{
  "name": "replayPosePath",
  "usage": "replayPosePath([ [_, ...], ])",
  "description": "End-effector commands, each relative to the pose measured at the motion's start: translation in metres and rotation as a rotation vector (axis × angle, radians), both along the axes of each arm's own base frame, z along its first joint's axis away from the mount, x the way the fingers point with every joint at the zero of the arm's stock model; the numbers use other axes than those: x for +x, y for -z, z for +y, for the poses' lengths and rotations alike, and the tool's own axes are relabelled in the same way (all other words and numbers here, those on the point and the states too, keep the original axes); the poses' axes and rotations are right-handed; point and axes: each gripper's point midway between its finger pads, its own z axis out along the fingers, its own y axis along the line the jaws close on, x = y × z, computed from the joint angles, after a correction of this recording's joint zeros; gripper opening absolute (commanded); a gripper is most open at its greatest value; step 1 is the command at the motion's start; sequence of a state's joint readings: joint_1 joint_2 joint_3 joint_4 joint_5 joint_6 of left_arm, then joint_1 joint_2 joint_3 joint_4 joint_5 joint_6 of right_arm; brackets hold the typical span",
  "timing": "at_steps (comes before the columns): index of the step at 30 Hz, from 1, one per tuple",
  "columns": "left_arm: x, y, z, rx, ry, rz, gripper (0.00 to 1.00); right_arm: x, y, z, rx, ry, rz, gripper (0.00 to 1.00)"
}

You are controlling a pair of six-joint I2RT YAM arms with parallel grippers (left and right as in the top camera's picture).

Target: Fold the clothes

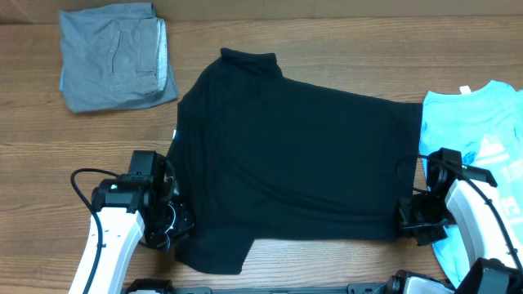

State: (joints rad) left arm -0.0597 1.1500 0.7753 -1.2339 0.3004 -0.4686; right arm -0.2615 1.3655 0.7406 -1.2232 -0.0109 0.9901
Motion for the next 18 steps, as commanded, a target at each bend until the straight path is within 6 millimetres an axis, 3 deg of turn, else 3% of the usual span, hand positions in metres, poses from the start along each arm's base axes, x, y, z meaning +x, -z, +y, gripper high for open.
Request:
replayPosePath([
  [1, 0.010, -0.011, -0.004, -0.017, 0.002, -0.049, 0.04, 0.008, -0.008, -0.011, -0.049, -0.030, -0.036, 0.37],
  [3, 0.011, -0.011, -0.004, -0.018, 0.002, -0.055, 0.04, 0.007, -0.007, -0.010, -0.047, -0.030, -0.031, 0.41],
  [5, 0.012, -0.011, -0.004, -0.018, 0.002, -0.058, 0.04, 0.004, -0.006, -0.009, -0.045, -0.030, -0.024, 0.31],
  [7, 0.012, -0.011, -0.004, -0.017, 0.003, -0.059, 0.04, 0.002, -0.004, -0.009, -0.043, -0.030, -0.018, 0.27],
  [9, 0.012, -0.010, -0.004, -0.016, 0.006, -0.060, 0.04, 0.001, -0.003, -0.008, -0.042, -0.031, -0.012, 0.30],
  [11, 0.012, -0.010, -0.004, -0.014, 0.007, -0.062, 0.04, 0.000, -0.003, -0.007, -0.037, -0.030, -0.010, 0.40],
  [18, 0.016, -0.011, -0.004, -0.016, 0.010, -0.079, 0.04, 0.003, 0.013, 0.000, -0.004, -0.011, -0.049, 0.41],
])
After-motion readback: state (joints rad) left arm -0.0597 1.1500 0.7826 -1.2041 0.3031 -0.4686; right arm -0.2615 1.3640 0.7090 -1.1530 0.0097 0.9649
